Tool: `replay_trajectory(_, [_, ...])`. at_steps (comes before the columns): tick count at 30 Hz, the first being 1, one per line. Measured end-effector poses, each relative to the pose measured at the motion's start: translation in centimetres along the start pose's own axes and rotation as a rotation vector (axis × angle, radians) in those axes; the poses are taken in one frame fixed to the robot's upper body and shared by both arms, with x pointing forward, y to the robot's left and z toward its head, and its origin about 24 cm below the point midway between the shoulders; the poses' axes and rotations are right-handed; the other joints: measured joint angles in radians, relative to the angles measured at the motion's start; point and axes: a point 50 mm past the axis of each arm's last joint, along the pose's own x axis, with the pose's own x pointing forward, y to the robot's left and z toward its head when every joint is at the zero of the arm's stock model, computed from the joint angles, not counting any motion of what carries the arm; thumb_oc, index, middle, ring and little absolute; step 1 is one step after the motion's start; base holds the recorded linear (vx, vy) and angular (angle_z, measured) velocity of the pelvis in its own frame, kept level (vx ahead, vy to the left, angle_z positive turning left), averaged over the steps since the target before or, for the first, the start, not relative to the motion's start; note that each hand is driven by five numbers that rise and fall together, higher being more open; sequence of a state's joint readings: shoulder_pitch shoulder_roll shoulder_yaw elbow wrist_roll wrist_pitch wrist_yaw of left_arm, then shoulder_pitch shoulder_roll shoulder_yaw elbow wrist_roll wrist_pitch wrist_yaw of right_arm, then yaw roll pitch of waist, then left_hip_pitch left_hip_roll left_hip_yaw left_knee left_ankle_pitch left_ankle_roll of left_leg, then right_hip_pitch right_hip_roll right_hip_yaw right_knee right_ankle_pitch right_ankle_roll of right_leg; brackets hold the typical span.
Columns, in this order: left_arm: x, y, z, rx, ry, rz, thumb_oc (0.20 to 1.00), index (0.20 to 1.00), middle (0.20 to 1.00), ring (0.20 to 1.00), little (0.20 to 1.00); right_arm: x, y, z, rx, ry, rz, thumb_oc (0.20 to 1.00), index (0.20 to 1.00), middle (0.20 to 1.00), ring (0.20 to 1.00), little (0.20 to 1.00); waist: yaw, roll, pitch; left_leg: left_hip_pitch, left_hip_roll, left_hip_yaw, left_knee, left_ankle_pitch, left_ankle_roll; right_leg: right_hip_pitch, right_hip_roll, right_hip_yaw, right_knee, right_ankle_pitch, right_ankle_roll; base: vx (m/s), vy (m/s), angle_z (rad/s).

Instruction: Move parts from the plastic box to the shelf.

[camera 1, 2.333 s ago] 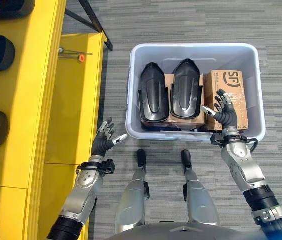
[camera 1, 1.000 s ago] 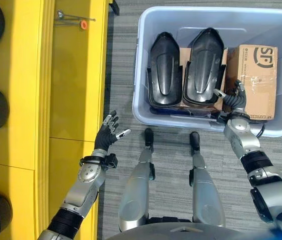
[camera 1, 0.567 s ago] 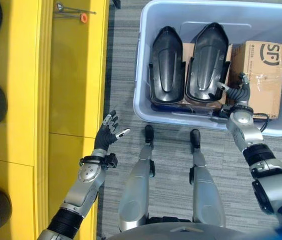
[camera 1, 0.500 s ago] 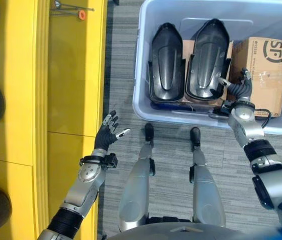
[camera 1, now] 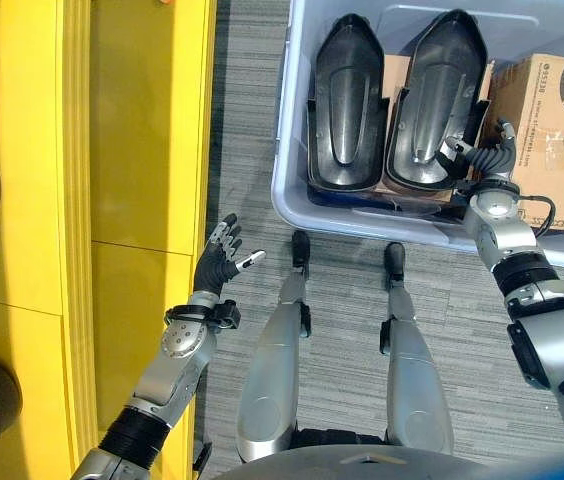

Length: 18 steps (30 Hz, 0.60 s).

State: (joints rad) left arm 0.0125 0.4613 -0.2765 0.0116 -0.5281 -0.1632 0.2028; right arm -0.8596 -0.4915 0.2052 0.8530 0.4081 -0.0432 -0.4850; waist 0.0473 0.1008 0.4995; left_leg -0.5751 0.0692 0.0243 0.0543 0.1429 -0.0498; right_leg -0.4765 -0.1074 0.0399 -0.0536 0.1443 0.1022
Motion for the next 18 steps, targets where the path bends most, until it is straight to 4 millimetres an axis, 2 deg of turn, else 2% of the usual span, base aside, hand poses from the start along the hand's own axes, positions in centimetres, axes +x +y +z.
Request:
replay_trajectory(5, [0.0,0.0,0.0,0.001,-0.001,0.003,1.000,1.000,1.000,1.000,1.000,0.1,-0.3,-1.1,-0.033,0.050,-0.015,1.000,1.000,1.000,1.000,1.000,0.003,-0.012,0.008,-0.007,-0.002,-0.007,0.009,0.001,0.002,-0.007,0.000,-0.002,0.016,-0.002,-0.001,0.00,-0.001,0.02])
replay_trajectory(8, [0.0,0.0,0.1,0.001,-0.003,0.004,1.000,1.000,1.000,1.000,1.000,0.2,-0.3,-1.1,-0.034,0.052,-0.015,1.000,1.000,1.000,1.000,1.000,0.003,-0.012,0.008,-0.033,-0.001,-0.010,0.024,0.000,0.002,-0.027,0.000,-0.002,0.025,-0.003,-0.001,0.00,0.003,0.03])
replay_trajectory(9, [0.0,0.0,0.1,0.001,-0.003,0.005,1.000,1.000,1.000,1.000,1.000,0.3,-0.3,-1.1,-0.037,0.055,-0.014,0.495,0.495,0.495,0.495,0.495,0.003,-0.013,0.008,-0.043,-0.001,-0.010,0.030,0.000,0.002,-0.035,0.000,-0.002,0.029,-0.002,0.000,0.00,0.001,0.03])
replay_trajectory(10, [0.1,0.1,0.1,0.001,-0.003,0.008,1.000,1.000,1.000,1.000,1.000,0.3,-0.3,-1.3,-0.050,0.063,-0.013,0.407,0.407,0.407,0.407,0.407,0.004,-0.013,0.009,-0.047,-0.002,-0.011,0.035,0.000,0.002,-0.037,-0.001,-0.004,0.032,-0.002,0.000,-0.01,0.004,0.03])
replay_trajectory(11, [0.0,0.1,0.1,0.002,-0.002,0.012,1.000,1.000,1.000,1.000,1.000,0.4,-0.4,-1.1,-0.048,0.061,-0.028,0.200,0.200,0.200,0.200,0.200,0.004,-0.014,0.009,-0.047,-0.003,-0.011,0.035,0.000,0.002,-0.037,-0.001,-0.004,0.033,-0.003,0.000,0.00,0.000,0.00])
replay_trajectory(18, [0.4,0.0,0.5,0.001,-0.020,0.017,1.000,1.000,1.000,1.000,1.000,0.7,-0.6,-0.5,-0.012,0.054,-0.049,0.200,0.200,0.200,0.200,0.200,0.002,-0.014,0.009,-0.047,-0.002,-0.012,0.038,0.001,0.003,-0.037,0.000,-0.004,0.035,-0.002,0.000,0.00,0.000,0.00])
